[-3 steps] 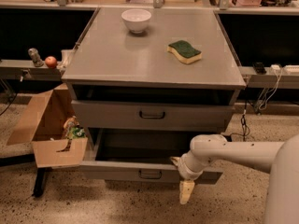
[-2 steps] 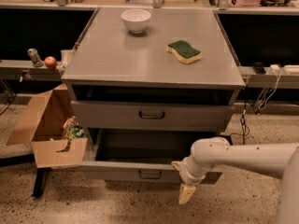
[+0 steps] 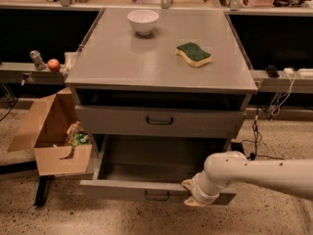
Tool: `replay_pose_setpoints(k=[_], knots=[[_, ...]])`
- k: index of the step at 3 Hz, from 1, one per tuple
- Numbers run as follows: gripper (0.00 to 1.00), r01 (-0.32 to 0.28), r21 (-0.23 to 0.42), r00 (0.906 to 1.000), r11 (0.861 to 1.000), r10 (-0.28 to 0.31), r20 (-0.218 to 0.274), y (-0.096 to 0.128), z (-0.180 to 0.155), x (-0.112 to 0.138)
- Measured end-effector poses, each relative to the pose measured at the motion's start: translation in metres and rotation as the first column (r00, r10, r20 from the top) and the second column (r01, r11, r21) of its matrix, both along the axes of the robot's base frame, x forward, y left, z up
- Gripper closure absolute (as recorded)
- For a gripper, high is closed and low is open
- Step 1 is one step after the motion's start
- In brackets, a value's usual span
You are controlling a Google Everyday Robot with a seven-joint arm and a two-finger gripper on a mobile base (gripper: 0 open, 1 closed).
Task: Open middle drawer
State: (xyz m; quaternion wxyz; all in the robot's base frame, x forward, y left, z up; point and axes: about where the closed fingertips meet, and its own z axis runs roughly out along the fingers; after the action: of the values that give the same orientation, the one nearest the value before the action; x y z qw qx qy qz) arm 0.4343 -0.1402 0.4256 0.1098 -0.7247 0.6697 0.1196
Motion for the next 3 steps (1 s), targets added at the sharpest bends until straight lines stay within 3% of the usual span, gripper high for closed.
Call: replay_pose_setpoints(k=[1,3], knots=[[0.97,-0.005,0.012,0.9998,1.0,0.005,-0.018,-0.0016,-0.0022,-0.0052],[1.0,-0.009,0.022,0.9995,1.0,0.009,-0.029,-0.0017,0.0025,-0.0076]])
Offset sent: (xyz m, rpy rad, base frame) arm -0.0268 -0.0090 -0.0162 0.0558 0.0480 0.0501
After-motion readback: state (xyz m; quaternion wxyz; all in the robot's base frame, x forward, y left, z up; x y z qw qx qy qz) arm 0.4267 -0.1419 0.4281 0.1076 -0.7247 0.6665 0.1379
